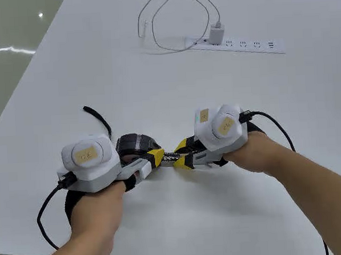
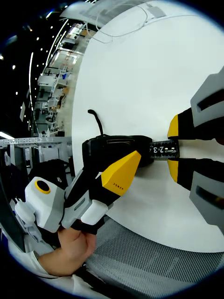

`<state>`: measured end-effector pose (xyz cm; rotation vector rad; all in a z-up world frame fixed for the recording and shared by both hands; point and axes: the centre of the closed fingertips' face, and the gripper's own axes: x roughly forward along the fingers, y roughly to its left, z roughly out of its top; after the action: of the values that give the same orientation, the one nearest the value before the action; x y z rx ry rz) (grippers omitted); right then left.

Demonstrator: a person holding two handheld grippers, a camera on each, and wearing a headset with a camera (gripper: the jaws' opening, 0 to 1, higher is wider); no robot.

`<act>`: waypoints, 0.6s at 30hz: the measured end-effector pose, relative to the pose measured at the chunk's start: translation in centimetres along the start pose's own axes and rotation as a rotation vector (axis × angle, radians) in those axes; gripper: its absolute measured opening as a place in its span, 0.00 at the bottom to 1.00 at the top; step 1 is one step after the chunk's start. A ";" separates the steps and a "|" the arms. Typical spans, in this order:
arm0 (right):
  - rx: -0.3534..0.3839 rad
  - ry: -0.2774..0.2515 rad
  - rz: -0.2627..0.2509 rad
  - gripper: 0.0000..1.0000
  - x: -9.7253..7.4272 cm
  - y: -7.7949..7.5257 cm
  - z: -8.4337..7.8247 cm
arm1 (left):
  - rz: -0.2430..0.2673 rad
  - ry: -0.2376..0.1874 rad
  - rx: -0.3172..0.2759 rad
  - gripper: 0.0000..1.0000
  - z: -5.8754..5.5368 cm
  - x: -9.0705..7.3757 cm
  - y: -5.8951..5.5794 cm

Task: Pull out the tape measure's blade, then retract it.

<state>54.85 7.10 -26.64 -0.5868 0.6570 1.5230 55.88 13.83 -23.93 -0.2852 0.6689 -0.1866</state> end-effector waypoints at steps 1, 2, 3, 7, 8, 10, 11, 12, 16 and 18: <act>-0.001 -0.001 0.000 0.10 0.1 0.0 0.1 | 0.000 0.000 -0.001 0.57 0.0 0.0 0.0; 0.000 -0.003 0.001 0.10 0.2 0.0 0.2 | 0.000 0.000 -0.001 0.57 0.0 0.0 0.0; 0.001 -0.005 0.001 0.10 0.2 0.0 0.2 | 0.000 0.000 -0.002 0.57 0.0 0.0 0.0; -0.001 -0.014 0.002 0.10 0.7 0.0 0.6 | 0.000 0.000 -0.002 0.58 0.0 0.0 0.1; 0.000 -0.016 0.002 0.10 0.8 0.0 0.7 | 0.000 0.001 -0.002 0.58 0.0 0.1 0.1; 0.002 -0.021 0.003 0.10 0.9 0.0 0.9 | 0.000 0.001 -0.003 0.58 0.0 0.1 0.1; 0.002 -0.023 0.003 0.10 1.0 0.0 1.0 | 0.000 0.000 -0.003 0.58 0.0 0.1 0.1; 0.002 -0.024 0.003 0.10 1.1 0.0 1.1 | 0.000 0.000 -0.004 0.58 0.0 0.1 0.1; -0.001 -0.029 0.004 0.10 1.3 0.0 1.3 | 0.000 -0.001 -0.004 0.58 0.0 0.0 0.1; -0.001 -0.032 0.005 0.10 1.4 0.0 1.4 | 0.000 -0.002 -0.005 0.58 0.0 0.0 0.1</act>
<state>54.77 9.12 -26.63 -0.5604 0.6337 1.5348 55.89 13.88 -23.97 -0.2904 0.6678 -0.1849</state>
